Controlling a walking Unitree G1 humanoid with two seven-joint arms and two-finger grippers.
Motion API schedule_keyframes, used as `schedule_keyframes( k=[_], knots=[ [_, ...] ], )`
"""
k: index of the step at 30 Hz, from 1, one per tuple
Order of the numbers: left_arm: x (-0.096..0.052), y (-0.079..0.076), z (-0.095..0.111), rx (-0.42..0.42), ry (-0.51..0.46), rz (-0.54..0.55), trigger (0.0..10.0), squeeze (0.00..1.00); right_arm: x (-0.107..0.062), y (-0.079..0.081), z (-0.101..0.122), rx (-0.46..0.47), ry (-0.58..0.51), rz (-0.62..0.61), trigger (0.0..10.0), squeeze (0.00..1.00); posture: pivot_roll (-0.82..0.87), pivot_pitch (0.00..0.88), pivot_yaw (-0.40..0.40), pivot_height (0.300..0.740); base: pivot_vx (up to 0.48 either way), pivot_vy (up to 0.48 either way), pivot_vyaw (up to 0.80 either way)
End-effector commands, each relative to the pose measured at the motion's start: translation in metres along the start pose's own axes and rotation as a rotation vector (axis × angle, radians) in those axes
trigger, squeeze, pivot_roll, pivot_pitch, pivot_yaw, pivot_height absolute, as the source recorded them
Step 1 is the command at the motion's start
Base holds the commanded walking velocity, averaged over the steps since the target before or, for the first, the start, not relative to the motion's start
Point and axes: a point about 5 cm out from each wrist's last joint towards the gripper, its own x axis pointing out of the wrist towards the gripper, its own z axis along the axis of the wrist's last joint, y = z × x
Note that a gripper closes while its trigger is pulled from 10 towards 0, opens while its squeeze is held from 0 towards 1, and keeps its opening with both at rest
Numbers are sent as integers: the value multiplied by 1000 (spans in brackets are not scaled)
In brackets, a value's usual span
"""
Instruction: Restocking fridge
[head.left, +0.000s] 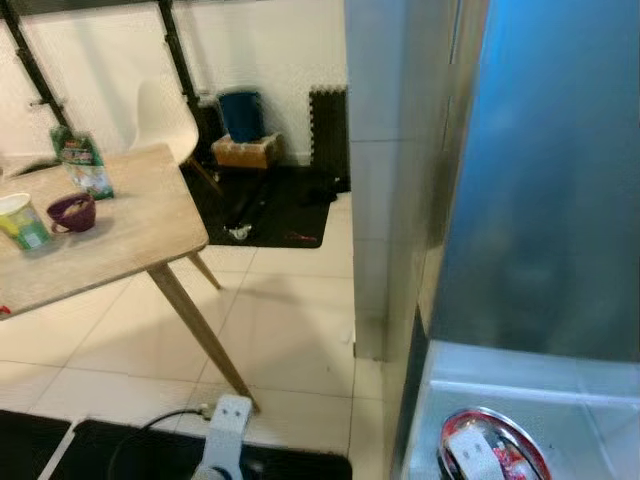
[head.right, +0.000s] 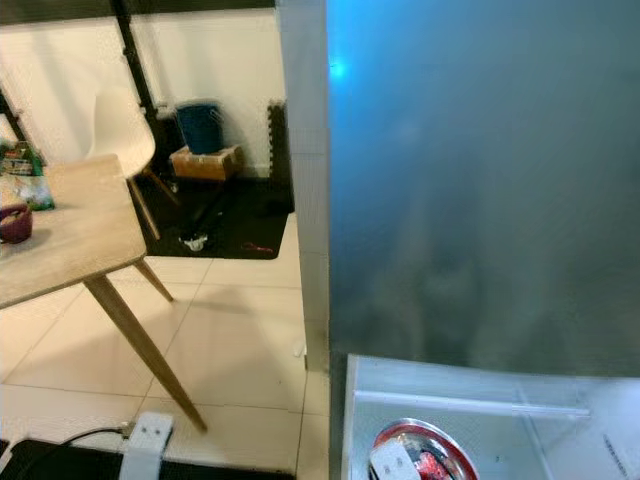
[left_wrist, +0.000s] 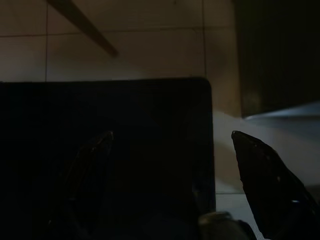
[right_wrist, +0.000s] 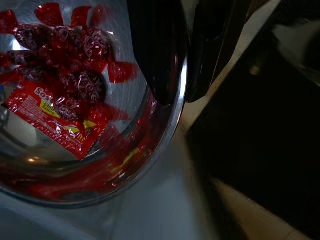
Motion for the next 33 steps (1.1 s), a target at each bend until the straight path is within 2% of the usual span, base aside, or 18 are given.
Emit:
schedule_keyframes(
  k=[1, 9, 15, 20, 33],
  knots=[
    [-3, 4, -10, 19, 38, 15, 10000, 0, -1, 7, -5, 7, 9, 14, 10000, 0, -88, 112, 71, 740, 0, 0, 0],
    [-3, 2, -13, 39, 57, 1, 10000, 0, -5, 6, -16, 24, 59, -4, 10000, 0, -90, 106, 73, 740, 0, 0, 0],
    [-3, 1, -14, 48, 55, -6, 10000, 0, -12, 4, -33, 25, 160, -46, 10000, 0, -90, 103, 74, 740, 0, 0, 0],
    [-3, 1, -16, 58, 59, -7, 10000, 0, -14, 2, -37, 28, 180, -58, 10000, 0, -94, 102, 75, 740, 0, 0, 0],
    [-3, -1, -14, 50, 42, -5, 10000, 0, -9, -3, -27, 16, 162, -65, 10000, 0, -91, 96, 66, 740, 0, 0, -800]
  ],
)
